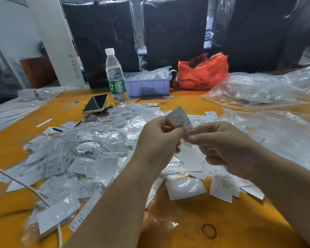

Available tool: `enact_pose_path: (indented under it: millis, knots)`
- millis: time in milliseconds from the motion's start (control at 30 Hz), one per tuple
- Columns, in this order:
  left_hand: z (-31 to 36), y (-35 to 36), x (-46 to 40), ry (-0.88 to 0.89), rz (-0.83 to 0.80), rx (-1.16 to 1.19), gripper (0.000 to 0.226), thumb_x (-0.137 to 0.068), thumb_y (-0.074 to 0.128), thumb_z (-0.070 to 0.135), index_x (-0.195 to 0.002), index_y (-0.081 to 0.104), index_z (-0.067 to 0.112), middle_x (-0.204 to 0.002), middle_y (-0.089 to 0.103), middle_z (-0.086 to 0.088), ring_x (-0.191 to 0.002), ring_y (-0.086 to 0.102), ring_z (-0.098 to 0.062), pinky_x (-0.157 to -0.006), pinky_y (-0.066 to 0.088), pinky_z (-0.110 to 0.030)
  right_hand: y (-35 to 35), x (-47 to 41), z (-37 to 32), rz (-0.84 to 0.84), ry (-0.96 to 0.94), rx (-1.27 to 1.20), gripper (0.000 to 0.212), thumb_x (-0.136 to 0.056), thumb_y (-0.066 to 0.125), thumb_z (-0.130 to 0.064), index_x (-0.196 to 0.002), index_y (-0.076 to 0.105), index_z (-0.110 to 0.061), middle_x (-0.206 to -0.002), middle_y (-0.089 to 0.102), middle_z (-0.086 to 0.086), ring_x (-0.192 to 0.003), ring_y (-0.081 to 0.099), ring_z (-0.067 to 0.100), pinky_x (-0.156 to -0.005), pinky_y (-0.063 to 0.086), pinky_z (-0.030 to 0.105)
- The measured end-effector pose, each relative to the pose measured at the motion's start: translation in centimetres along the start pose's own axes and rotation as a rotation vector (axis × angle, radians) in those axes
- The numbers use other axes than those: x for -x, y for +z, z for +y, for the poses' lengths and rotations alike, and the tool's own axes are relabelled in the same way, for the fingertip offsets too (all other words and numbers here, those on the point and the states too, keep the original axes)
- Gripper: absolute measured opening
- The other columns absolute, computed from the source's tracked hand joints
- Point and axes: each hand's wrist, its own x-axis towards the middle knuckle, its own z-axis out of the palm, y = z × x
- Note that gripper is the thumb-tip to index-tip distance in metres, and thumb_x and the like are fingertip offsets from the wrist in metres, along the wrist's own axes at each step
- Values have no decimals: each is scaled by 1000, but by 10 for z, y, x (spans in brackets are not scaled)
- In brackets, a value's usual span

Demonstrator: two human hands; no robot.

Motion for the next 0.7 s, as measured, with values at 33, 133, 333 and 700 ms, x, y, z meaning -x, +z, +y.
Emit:
enact_pose_path:
  millis: [33, 133, 333, 700]
  knots:
    - [0, 0, 0, 0, -4, 9, 11, -90, 66, 11, -100, 70, 14, -69, 63, 6, -58, 59, -5, -57, 55, -23, -1, 0, -1, 23, -1, -19, 10, -86, 67, -8, -92, 70, -2, -45, 30, -4, -37, 22, 7, -35, 24, 18]
    - [1, 3, 0, -19, -44, 24, 10, -90, 67, 11, -99, 68, 13, -70, 62, 4, -58, 58, -6, -60, 57, -26, -4, -3, -2, 145, -25, -121, 6, -86, 67, -11, -84, 65, -6, -51, 30, -1, -41, 20, 10, -34, 22, 19]
    - [3, 3, 1, -40, -63, 66, 11, -88, 66, 9, -98, 68, 13, -77, 64, 0, -62, 58, -8, -61, 55, -28, -3, -4, 0, 245, -74, -194, 11, -86, 64, -1, -79, 61, -9, -71, 58, 15, -40, 23, 10, -35, 22, 18]
    - [10, -4, -3, -107, 36, 375, 11, -89, 58, 6, -92, 68, 11, -66, 63, 0, -58, 56, -11, -55, 53, -25, -5, 0, -1, -52, -84, 14, 6, -83, 66, -3, -80, 72, -4, -48, 40, -1, -38, 28, 8, -38, 26, 17]
